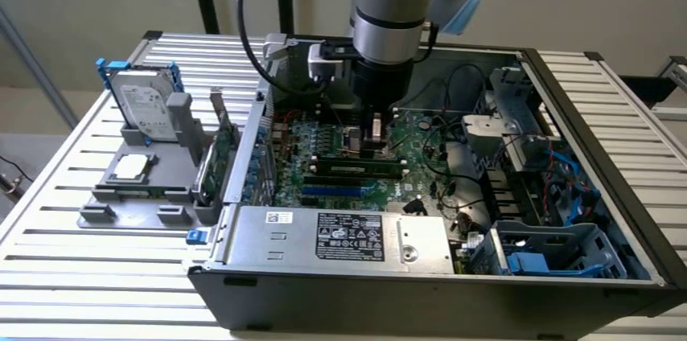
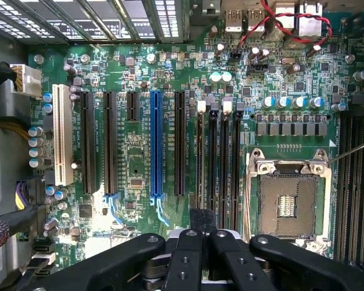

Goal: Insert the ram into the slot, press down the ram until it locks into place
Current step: 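Press down the ram until it locks into place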

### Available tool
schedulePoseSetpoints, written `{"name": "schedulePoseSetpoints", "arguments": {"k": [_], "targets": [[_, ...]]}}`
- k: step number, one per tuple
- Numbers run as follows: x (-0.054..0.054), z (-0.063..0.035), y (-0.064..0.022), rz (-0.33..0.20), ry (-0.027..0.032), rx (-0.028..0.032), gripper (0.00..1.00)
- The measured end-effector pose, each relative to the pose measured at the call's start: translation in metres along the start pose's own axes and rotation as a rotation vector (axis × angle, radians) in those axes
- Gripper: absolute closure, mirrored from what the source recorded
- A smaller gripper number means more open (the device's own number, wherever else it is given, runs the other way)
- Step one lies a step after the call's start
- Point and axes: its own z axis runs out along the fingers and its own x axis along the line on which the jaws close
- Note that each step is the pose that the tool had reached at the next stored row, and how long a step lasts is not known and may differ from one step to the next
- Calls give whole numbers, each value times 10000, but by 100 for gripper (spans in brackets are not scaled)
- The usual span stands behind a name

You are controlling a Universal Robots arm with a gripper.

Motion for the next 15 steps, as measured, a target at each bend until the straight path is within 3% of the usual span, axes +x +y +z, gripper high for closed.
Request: {"name": "schedulePoseSetpoints", "arguments": {"k": [15], "targets": [[-9,189,1,-1,0,1,89]]}}
